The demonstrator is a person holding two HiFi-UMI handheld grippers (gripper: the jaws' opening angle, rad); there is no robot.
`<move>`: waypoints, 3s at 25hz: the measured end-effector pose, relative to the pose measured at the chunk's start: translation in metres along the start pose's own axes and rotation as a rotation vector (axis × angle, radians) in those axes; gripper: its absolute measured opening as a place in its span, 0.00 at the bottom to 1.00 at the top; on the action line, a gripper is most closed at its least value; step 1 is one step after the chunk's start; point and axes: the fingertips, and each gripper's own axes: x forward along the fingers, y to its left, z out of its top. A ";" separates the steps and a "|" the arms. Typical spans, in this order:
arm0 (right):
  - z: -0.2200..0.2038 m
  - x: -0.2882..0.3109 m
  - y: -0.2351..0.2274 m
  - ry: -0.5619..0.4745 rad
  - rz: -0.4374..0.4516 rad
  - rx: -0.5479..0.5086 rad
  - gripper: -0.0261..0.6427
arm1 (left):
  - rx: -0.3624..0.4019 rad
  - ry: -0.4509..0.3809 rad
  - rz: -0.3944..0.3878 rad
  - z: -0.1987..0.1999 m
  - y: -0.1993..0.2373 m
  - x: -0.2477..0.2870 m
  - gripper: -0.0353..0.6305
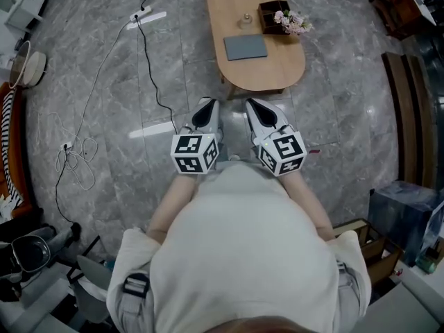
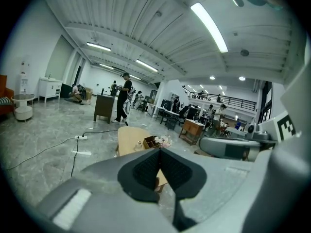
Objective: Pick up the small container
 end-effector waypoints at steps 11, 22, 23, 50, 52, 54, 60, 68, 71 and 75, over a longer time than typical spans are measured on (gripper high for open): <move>0.029 0.087 -0.066 -0.006 -0.085 0.043 0.04 | 0.046 0.034 -0.063 0.049 0.052 0.097 0.06; 0.084 0.205 -0.129 -0.002 -0.191 0.056 0.04 | 0.146 0.098 -0.160 0.119 0.121 0.208 0.06; 0.087 0.213 -0.135 -0.005 -0.204 0.061 0.04 | 0.149 0.105 -0.172 0.124 0.125 0.219 0.06; 0.037 0.287 -0.267 0.056 -0.524 0.282 0.04 | 0.187 0.340 -0.391 0.070 0.171 0.441 0.06; 0.026 0.292 -0.277 0.062 -0.515 0.289 0.04 | 0.199 0.348 -0.384 0.056 0.172 0.456 0.06; 0.016 0.296 -0.287 0.075 -0.505 0.282 0.04 | 0.207 0.356 -0.378 0.041 0.172 0.471 0.06; -0.019 0.310 -0.318 0.120 -0.474 0.281 0.04 | 0.229 0.403 -0.368 -0.008 0.175 0.513 0.08; -0.068 0.322 -0.358 0.154 -0.450 0.334 0.04 | 0.268 0.448 -0.341 -0.066 0.185 0.566 0.19; -0.085 0.325 -0.371 0.157 -0.446 0.353 0.04 | 0.277 0.449 -0.325 -0.083 0.191 0.588 0.27; -0.104 0.327 -0.382 0.167 -0.438 0.368 0.04 | 0.289 0.449 -0.325 -0.103 0.193 0.615 0.42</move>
